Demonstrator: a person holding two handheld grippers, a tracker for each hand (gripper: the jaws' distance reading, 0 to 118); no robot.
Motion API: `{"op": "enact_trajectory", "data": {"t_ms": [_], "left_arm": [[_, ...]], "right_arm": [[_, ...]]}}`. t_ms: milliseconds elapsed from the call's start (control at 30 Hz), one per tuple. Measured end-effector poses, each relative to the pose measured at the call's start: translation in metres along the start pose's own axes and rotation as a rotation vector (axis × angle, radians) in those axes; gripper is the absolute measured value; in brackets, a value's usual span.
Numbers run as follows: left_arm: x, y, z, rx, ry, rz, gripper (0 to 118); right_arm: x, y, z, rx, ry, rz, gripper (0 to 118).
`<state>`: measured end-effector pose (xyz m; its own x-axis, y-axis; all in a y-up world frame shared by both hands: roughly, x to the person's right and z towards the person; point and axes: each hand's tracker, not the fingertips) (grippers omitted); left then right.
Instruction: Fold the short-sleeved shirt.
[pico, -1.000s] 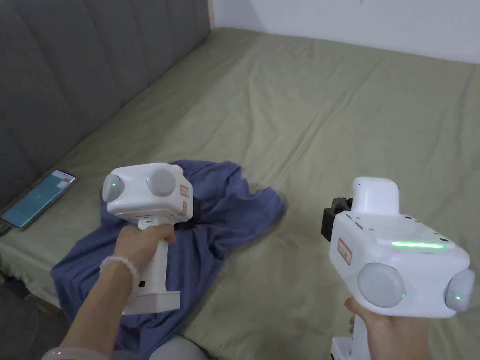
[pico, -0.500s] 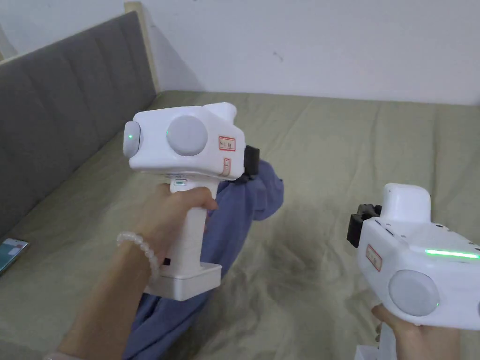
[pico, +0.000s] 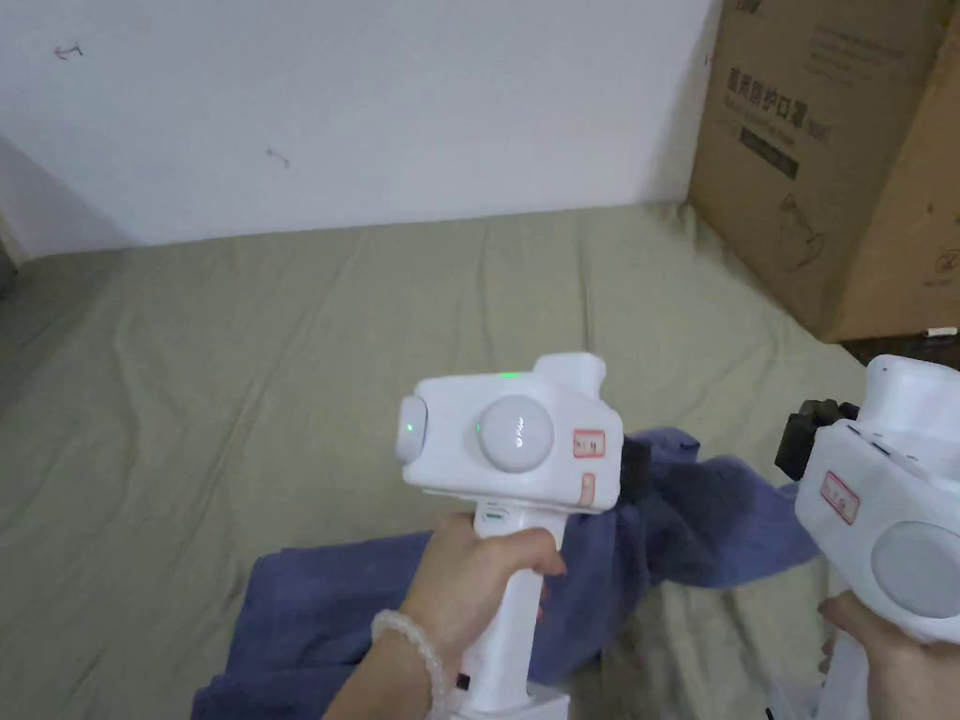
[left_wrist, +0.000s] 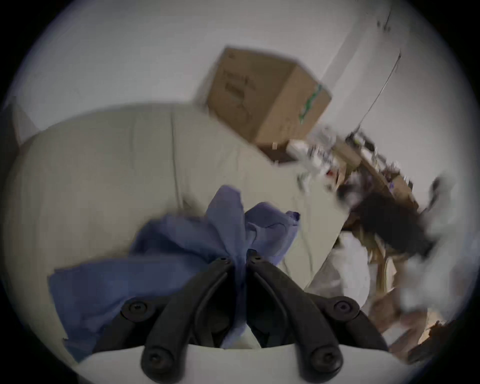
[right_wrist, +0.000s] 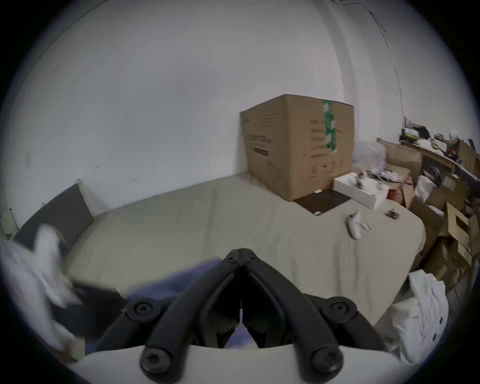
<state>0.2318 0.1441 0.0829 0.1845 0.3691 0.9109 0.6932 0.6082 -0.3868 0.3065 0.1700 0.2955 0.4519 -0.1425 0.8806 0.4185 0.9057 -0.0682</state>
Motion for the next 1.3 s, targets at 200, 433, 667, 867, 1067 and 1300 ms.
{"op": "enact_trajectory", "data": {"t_ms": [200, 433, 667, 867, 1067, 1300], "left_arm": [[-0.019, -0.099, -0.091, -0.302, 0.089, -0.01, 5], [-0.036, -0.095, -0.078, -0.275, 0.028, 0.074, 77], [-0.066, -0.059, -0.005, -0.074, 0.045, 0.112, 111], [-0.14, -0.072, 0.042, -0.05, 0.287, 0.141, 0], [-0.212, -0.12, 0.056, -0.075, 0.3, 0.406, 0], [-0.271, -0.069, 0.068, 0.006, 0.418, 0.438, 100]], "right_arm": [[0.006, -0.023, -0.014, -0.074, -0.018, 0.014, 0], [-0.029, -0.038, -0.036, -0.143, 0.051, 0.063, 0], [-0.061, -0.038, -0.043, -0.157, 0.113, 0.106, 0], [-0.079, -0.045, -0.049, -0.179, 0.146, 0.122, 0], [-0.092, -0.053, -0.059, -0.208, 0.156, 0.145, 0], [-0.096, -0.054, -0.077, -0.234, 0.148, 0.148, 0]]}}
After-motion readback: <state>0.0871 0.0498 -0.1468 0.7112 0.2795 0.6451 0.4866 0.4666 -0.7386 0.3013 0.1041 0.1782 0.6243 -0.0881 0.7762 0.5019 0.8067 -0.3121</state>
